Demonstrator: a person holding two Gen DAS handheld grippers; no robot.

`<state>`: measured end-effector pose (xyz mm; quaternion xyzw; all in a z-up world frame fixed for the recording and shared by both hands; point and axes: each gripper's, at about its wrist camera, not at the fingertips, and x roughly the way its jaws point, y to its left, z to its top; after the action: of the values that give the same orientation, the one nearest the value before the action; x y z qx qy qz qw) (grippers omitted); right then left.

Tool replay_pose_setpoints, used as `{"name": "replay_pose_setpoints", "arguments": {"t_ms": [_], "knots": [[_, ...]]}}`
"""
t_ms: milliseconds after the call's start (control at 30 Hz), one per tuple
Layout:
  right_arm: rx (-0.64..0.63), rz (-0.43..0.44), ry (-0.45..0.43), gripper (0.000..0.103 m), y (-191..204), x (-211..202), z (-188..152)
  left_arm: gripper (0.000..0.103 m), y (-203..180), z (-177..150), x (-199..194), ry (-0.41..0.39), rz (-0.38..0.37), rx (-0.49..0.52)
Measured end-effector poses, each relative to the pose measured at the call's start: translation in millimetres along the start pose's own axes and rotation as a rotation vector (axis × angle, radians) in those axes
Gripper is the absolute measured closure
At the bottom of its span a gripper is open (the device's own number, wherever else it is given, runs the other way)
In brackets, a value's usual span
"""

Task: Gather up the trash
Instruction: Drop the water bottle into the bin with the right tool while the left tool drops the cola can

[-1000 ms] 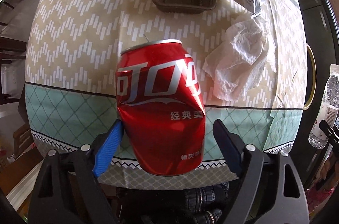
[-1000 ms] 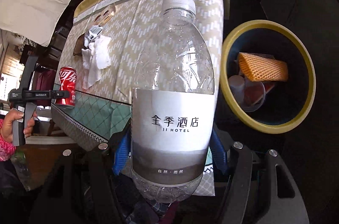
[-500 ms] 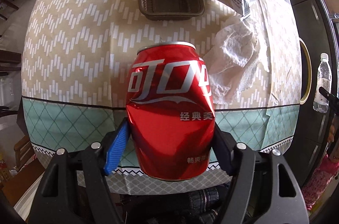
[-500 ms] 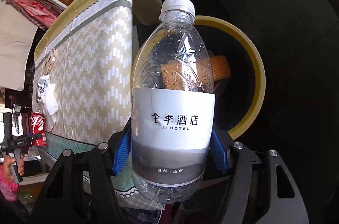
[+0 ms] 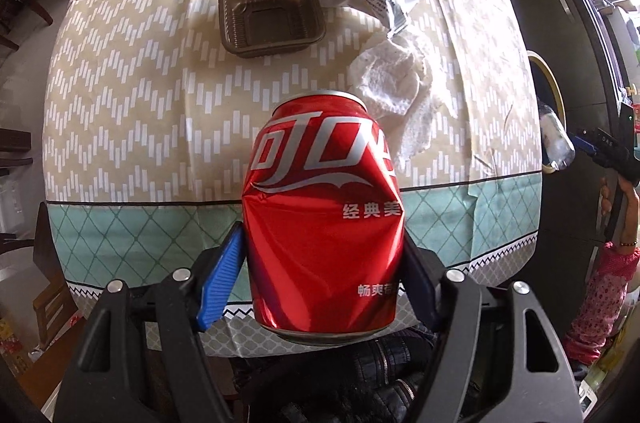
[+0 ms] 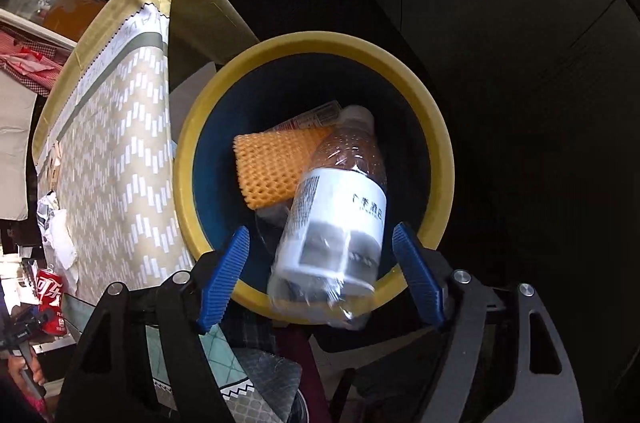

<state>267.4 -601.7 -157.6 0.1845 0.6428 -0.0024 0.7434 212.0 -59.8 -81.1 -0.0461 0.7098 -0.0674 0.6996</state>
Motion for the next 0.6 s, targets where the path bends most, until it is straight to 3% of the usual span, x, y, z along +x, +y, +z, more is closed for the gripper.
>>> {"name": "replay_pose_setpoints", "arguments": {"t_ms": [233,600], "knots": [[-0.048,0.061,-0.059,0.029,13.1,-31.0,-25.9,0.035,-31.7,-7.8,-27.7,-0.023,-0.027,0.074],[-0.106,0.126,-0.078,0.029,20.5,-34.3,-59.4,0.035,-124.6,-8.6,-59.4,-0.073,-0.042,0.211]]}}
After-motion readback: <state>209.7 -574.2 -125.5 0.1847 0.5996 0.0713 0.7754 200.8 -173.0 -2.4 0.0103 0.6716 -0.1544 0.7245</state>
